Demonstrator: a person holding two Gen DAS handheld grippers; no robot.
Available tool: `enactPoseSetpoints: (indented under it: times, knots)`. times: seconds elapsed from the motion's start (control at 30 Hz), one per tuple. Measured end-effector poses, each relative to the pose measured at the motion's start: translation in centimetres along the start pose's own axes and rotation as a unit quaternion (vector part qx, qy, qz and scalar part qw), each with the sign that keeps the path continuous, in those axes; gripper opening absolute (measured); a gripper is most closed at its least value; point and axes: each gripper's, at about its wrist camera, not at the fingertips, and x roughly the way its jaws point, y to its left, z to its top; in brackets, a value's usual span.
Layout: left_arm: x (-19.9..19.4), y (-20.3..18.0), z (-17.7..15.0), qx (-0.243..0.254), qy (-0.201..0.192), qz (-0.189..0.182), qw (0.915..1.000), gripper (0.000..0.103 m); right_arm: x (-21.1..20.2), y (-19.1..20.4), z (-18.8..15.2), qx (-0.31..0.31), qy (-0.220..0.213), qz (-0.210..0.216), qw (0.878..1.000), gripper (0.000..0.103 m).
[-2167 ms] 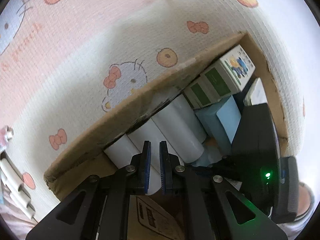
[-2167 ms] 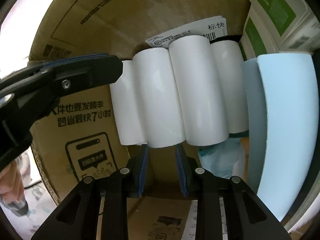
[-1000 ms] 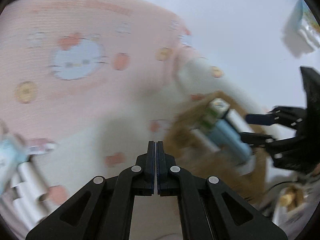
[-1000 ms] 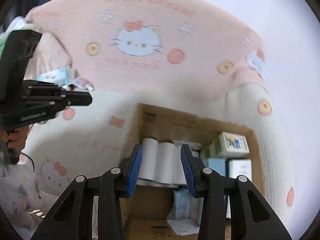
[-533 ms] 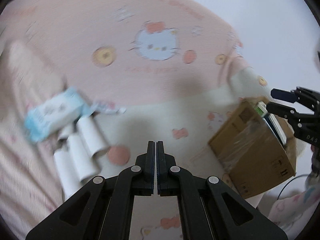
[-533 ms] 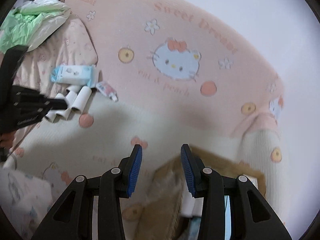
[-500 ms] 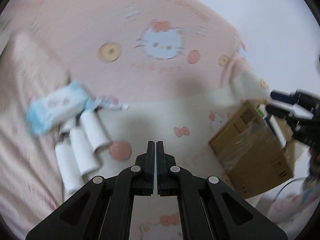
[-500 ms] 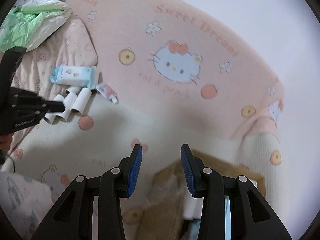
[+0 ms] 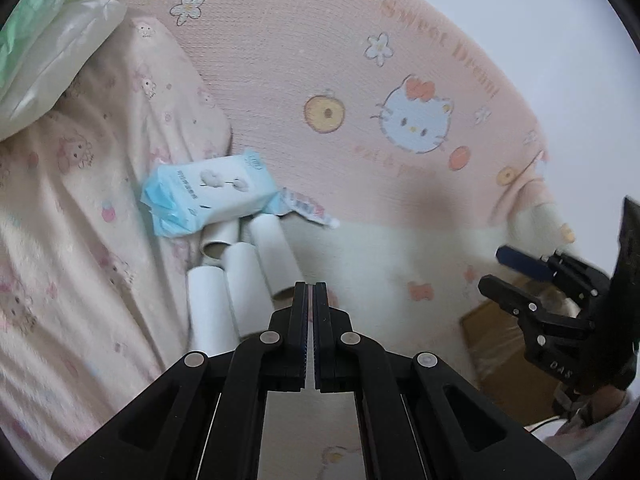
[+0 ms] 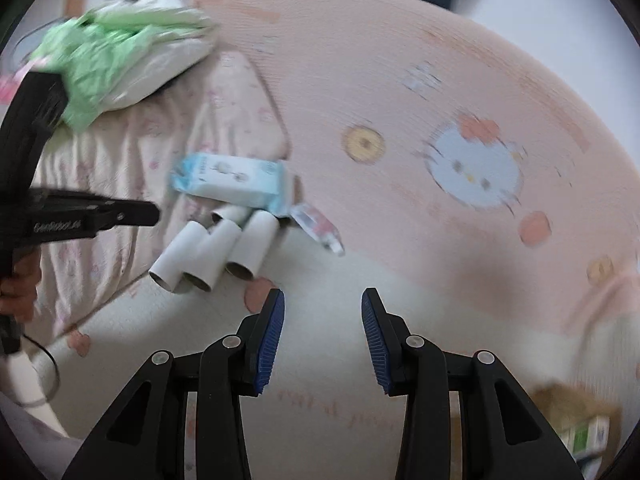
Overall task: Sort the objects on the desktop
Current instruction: 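Withdraw the left tool from the box back toward the tube pile, then close the left gripper on a fourth white cardboard tube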
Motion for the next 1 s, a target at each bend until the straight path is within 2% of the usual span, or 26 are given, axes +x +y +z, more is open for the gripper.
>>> enactPoseSetpoints:
  times: [0.1, 0.2, 0.23, 0.3, 0.33, 0.37, 0.4, 0.43, 0.47, 0.53, 0.63, 0.7, 0.87, 0.9, 0.97, 1.0]
  knots:
    - [1.3, 0.1, 0.0, 0.008, 0.01, 0.017, 0.9998, 0.0, 1.6, 1.7, 0.0, -0.045, -0.03, 0.0, 0.999, 0.037]
    - [2.7, 0.5, 0.0, 0.0, 0.027, 0.017, 0.9995, 0.003, 3.6, 2.3, 0.0, -0.034, -0.031, 0.034, 0.998, 0.037]
    - [3.1, 0.7, 0.0, -0.005, 0.033, 0.016, 0.9993, 0.007, 4.3, 2.2, -0.1, -0.021, -0.024, 0.053, 0.998, 0.037]
    - [4.2, 1.3, 0.2, -0.024, 0.055, 0.002, 0.9982, 0.03, 5.8, 2.0, -0.2, 0.001, -0.003, 0.077, 0.997, 0.037]
    - [4.7, 1.6, 0.3, -0.038, 0.065, -0.012, 0.9971, 0.046, 6.5, 1.9, -0.3, 0.012, 0.005, 0.08, 0.997, 0.037]
    - [5.2, 2.0, 0.4, -0.056, 0.071, -0.027, 0.9955, 0.049, 7.1, 1.8, -0.4, 0.025, 0.008, 0.084, 0.996, 0.037]
    - [5.7, 2.5, 0.5, -0.078, 0.073, -0.043, 0.9933, 0.049, 7.5, 1.8, -0.5, 0.038, 0.01, 0.091, 0.995, 0.038]
    - [6.1, 2.9, 0.6, -0.093, 0.077, -0.05, 0.9914, 0.049, 8.1, 1.8, -0.7, 0.053, 0.012, 0.101, 0.993, 0.045]
    - [6.5, 3.1, 0.8, -0.105, 0.081, -0.053, 0.9898, 0.049, 8.6, 1.9, -0.9, 0.066, 0.014, 0.106, 0.992, 0.061]
    - [7.3, 3.5, 1.3, -0.12, 0.08, -0.057, 0.988, 0.049, 9.2, 2.0, -1.4, 0.084, 0.006, 0.107, 0.991, 0.071]
    - [8.0, 3.6, 1.8, -0.131, 0.079, -0.053, 0.9867, 0.05, 10.1, 2.3, -1.7, 0.095, 0.002, 0.122, 0.988, 0.071]
    - [8.9, 3.6, 2.0, -0.142, 0.092, -0.052, 0.9843, 0.05, 10.5, 2.5, -1.8, 0.089, 0.0, 0.115, 0.989, 0.071]
    - [11.3, 4.2, 1.5, -0.192, 0.128, -0.063, 0.9709, 0.05, 11.8, 2.3, -2.2, 0.091, -0.01, 0.046, 0.995, 0.071]
    - [11.8, 4.4, 1.4, -0.202, 0.134, -0.057, 0.9685, 0.05, 12.2, 1.9, -2.3, 0.104, -0.004, 0.041, 0.994, 0.071]
    - [12.4, 4.4, 1.3, -0.21, 0.135, -0.017, 0.9681, 0.047, 12.7, 1.2, -2.6, 0.134, 0.005, 0.05, 0.99, 0.071]
    - [12.5, 4.3, 1.5, -0.212, 0.126, -0.016, 0.969, 0.047, 12.9, 0.9, -2.8, 0.147, 0.007, 0.051, 0.988, 0.071]
